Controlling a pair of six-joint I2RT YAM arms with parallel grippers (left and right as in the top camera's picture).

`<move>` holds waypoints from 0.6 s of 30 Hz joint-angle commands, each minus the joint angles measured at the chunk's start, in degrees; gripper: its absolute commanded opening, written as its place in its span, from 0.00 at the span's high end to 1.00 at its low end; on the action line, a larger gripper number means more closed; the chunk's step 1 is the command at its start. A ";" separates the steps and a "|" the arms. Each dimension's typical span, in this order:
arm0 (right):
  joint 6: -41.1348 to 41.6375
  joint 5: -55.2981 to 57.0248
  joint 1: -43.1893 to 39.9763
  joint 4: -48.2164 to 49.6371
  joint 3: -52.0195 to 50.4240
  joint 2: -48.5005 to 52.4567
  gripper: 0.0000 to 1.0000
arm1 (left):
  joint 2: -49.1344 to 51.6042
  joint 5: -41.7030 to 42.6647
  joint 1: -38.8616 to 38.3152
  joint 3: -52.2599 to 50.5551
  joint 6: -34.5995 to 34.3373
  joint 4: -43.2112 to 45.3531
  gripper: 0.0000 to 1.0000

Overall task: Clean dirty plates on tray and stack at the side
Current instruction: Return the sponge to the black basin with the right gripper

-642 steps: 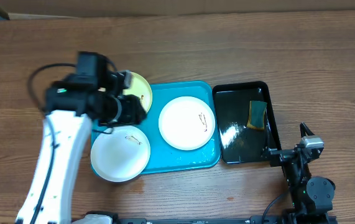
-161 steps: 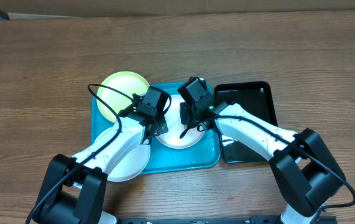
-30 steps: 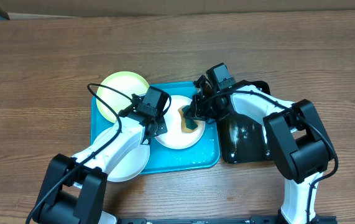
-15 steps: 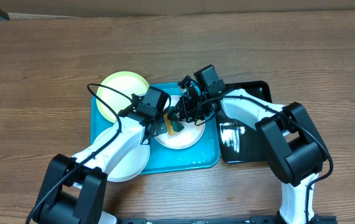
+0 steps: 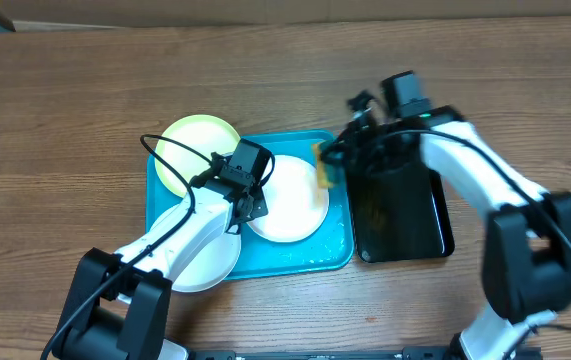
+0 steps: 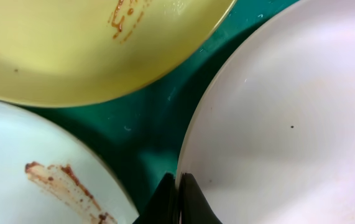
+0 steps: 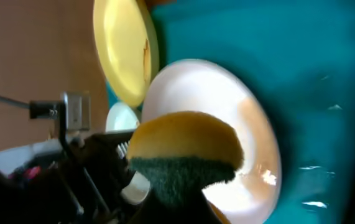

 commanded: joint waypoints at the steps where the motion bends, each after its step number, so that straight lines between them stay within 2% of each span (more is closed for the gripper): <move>1: -7.45 18.75 -3.34 -10.71 1.18 -5.49 0.96 | -2.49 -2.91 -0.11 3.08 1.38 -1.95 0.96; 4: -7.58 30.77 -4.07 -17.14 0.92 -5.25 0.96 | -3.32 -2.84 -0.11 3.82 1.36 -2.16 0.96; 7: -7.56 36.52 -4.04 -17.81 -1.33 -5.20 0.96 | -3.69 -2.86 -0.11 4.50 1.36 -2.14 0.96; 12: -5.77 41.40 -4.11 -14.29 -5.84 -5.20 0.96 | -3.78 -2.84 -0.07 6.88 3.02 -2.19 0.96; 18: -5.77 41.35 -4.11 -8.72 -11.28 -5.20 0.96 | -3.78 -2.89 -0.07 12.22 5.95 -4.24 0.96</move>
